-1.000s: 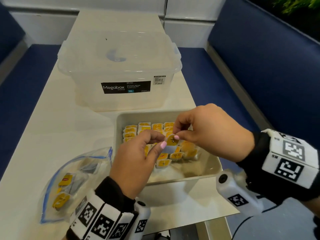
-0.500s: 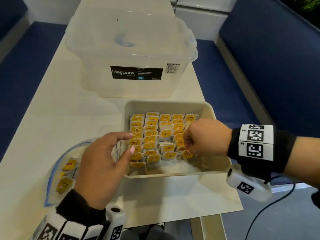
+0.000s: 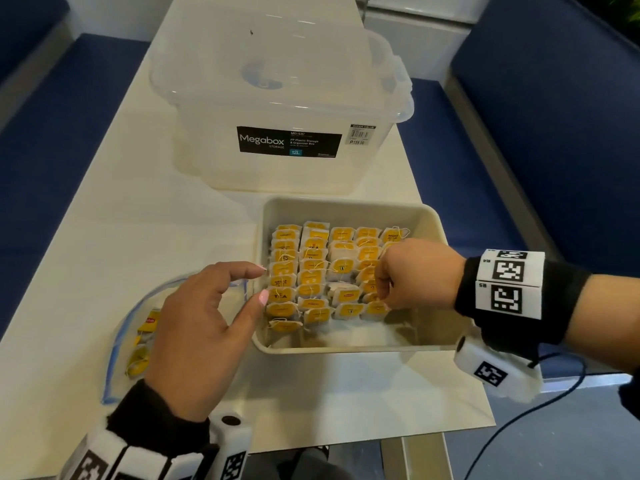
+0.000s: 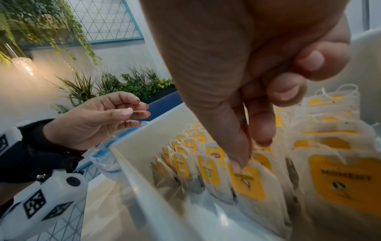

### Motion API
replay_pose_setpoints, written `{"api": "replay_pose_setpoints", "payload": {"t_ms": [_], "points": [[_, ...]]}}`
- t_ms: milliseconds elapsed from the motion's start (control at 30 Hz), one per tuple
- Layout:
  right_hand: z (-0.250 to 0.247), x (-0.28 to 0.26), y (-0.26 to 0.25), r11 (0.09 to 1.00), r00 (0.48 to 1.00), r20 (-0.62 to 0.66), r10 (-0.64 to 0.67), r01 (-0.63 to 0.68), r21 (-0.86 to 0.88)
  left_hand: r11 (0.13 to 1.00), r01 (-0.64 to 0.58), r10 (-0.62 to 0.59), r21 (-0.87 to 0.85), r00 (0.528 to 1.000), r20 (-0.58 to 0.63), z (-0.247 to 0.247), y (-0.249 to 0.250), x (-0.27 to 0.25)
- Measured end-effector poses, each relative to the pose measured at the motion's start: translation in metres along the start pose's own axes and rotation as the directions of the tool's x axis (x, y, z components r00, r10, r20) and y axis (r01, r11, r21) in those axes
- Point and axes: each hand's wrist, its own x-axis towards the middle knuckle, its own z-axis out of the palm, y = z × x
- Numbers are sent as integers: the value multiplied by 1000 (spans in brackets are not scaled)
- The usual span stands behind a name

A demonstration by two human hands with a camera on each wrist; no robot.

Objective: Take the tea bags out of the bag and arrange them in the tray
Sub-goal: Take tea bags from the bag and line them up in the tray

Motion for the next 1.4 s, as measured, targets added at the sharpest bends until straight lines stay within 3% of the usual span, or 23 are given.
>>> {"api": "replay_pose_setpoints", "payload": {"t_ms": [133, 300, 367, 467, 567, 667, 833, 967, 1133, 1233, 1400], "points": [[-22, -15, -9, 1000, 999, -54, 6, -7, -10, 999, 4, 0, 35, 996, -89, -21, -15, -1], [-50, -40, -69, 985, 967, -239, -88, 120, 122, 970, 134, -77, 202, 960, -267, -65, -40, -12], [-46, -40, -108, 953, 941, -296, -164, 229, 201, 941, 249, -193, 229, 951, -243, -77, -48, -22], [-21, -24, -163, 876, 908, -337, -250, 361, 321, 885, 355, -336, 302, 935, -114, -80, -55, -33], [7, 3, -205, 874, 920, -263, -291, 367, 317, 873, 324, -320, 365, 945, -75, -80, -64, -37], [17, 27, -225, 924, 956, -158, -247, 281, 258, 888, 295, -283, 352, 955, -86, -80, -65, -36], [30, 59, -232, 979, 993, -55, -102, 110, 170, 922, 257, -248, 290, 966, -66, -84, -61, -35], [34, 67, -231, 985, 993, -15, -118, 119, 128, 934, 241, -236, 262, 970, -53, -86, -62, -36], [29, 57, -232, 981, 970, -216, -115, 145, 129, 937, 259, -252, 233, 966, -62, -86, -63, -30], [25, 47, -229, 940, 957, -275, -89, 171, 294, 936, 263, -253, 236, 965, -70, -87, -65, -26], [21, 21, -216, 744, 907, -421, -16, 292, 600, 930, 254, -254, 264, 967, -36, -85, -73, -23]]}}
